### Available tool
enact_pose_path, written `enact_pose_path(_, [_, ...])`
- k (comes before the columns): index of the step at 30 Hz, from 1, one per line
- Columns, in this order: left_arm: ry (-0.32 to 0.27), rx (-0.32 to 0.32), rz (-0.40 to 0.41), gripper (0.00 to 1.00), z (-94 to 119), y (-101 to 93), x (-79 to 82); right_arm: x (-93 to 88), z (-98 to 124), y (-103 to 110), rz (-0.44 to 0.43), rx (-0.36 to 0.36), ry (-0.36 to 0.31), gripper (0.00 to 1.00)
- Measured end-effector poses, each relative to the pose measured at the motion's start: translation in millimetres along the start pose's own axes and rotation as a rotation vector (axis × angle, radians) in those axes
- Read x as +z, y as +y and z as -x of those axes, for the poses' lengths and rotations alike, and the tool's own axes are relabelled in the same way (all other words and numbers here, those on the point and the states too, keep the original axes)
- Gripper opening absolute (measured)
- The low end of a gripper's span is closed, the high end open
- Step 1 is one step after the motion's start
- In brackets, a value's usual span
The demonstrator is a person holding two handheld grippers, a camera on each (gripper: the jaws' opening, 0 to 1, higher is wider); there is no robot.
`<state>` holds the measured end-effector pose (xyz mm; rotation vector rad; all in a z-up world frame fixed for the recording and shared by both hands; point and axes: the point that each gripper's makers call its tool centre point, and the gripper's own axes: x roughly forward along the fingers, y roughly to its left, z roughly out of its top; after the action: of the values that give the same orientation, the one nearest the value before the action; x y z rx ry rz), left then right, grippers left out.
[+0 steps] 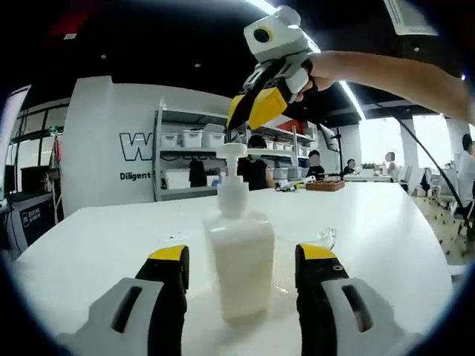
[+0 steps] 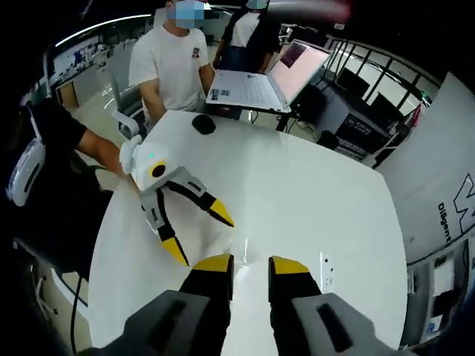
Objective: Hold the bottle steady, press the pump all the way down and release, and repeat the specified number of times to dispense into the cup
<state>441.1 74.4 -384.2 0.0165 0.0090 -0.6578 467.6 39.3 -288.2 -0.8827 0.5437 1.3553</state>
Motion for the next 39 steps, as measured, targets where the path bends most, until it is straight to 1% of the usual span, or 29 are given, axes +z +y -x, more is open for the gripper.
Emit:
enact_pose_path(2, [-0.008, -0.037, 0.012, 0.63, 1, -1.8, 2.2, 0.7, 2, 2, -0.022, 0.004, -0.042, 0.17])
enact_pose_path(3, [-0.013, -0.044, 0.039, 0.67, 2, -1.2, 2.9, -0.3, 3, 2, -0.029, 0.0, -0.051, 0.19])
enact_pose_path(4, [-0.014, -0.06, 0.042, 0.68, 3, -0.4, 3.2, -1.2, 5, 1, -0.031, -0.006, -0.059, 0.22])
enact_pose_path(6, [-0.016, -0.063, 0.047, 0.69, 6, 3.6, 4.5, -0.2, 8, 4, -0.061, -0.004, -0.108, 0.23])
enact_pose_path(8, [-0.029, -0.074, 0.068, 0.7, 9, 6.3, 8.2, -0.9, 11, 4, -0.069, -0.016, -0.14, 0.25])
enact_pose_path(9, [-0.035, -0.087, 0.091, 0.71, 11, 6.9, 10.6, -0.5, 12, 5, -0.078, -0.014, -0.159, 0.26])
enact_pose_path(12, [-0.035, -0.097, 0.094, 0.75, 13, 9.6, 12.7, -6.7, 13, 7, -0.093, -0.022, -0.165, 0.3])
enact_pose_path(13, [-0.019, -0.119, 0.086, 0.76, 14, 8.8, 10.6, -8.4, 15, 5, -0.103, -0.038, -0.176, 0.31])
enact_pose_path(14, [-0.017, -0.15, 0.081, 0.79, 15, 5.5, 10.6, -9.0, 16, 6, -0.11, -0.04, -0.187, 0.32])
enact_pose_path(15, [-0.019, -0.153, 0.091, 0.81, 16, 7.2, 11.5, -7.4, 18, 10, -0.117, -0.034, -0.218, 0.32])
enact_pose_path(17, [-0.025, -0.154, 0.099, 0.81, 19, 11.9, 14.9, -8.0, 21, 13, -0.122, -0.045, -0.25, 0.33])
enact_pose_path(21, [-0.04, -0.167, 0.107, 0.87, 23, 16.5, 22.8, -16.6, 25, 17, -0.142, -0.065, -0.274, 0.35])
enact_pose_path(22, [-0.039, -0.172, 0.105, 0.87, 24, 16.6, 23.6, -17.1, 26, 19, -0.152, -0.064, -0.282, 0.37])
enact_pose_path(25, [-0.028, -0.163, 0.086, 0.88, 25, 21.5, 23.1, -19.6, 33, 18, -0.163, -0.084, -0.317, 0.41])
enact_pose_path(26, [-0.027, -0.165, 0.081, 0.88, 26, 22.2, 23.3, -19.2, 34, 20, -0.166, -0.082, -0.332, 0.41])
enact_pose_path(27, [-0.021, -0.167, 0.08, 0.89, 26, 23.5, 23.8, -19.7, 37, 20, -0.178, -0.097, -0.355, 0.43])
enact_pose_path(30, [-0.019, -0.168, 0.07, 0.89, 28, 25.4, 26.6, -24.1, 41, 21, -0.184, -0.103, -0.373, 0.45])
enact_pose_path(32, [-0.018, -0.169, 0.068, 0.9, 30, 27.2, 27.6, -28.1, 43, 19, -0.188, -0.118, -0.38, 0.49])
enact_pose_path(35, [0.002, -0.177, 0.081, 0.92, 32, 31.8, 25.7, -34.5, 47, 20, -0.199, -0.128, -0.403, 0.5])
enact_pose_path(36, [0.009, -0.177, 0.077, 0.93, 33, 32.7, 24.9, -37.6, 49, 20, -0.197, -0.134, -0.407, 0.52])
enact_pose_path(39, [0.019, -0.171, 0.061, 0.94, 35, 37.6, 26.1, -42.8, 53, 21, -0.215, -0.139, -0.426, 0.54])
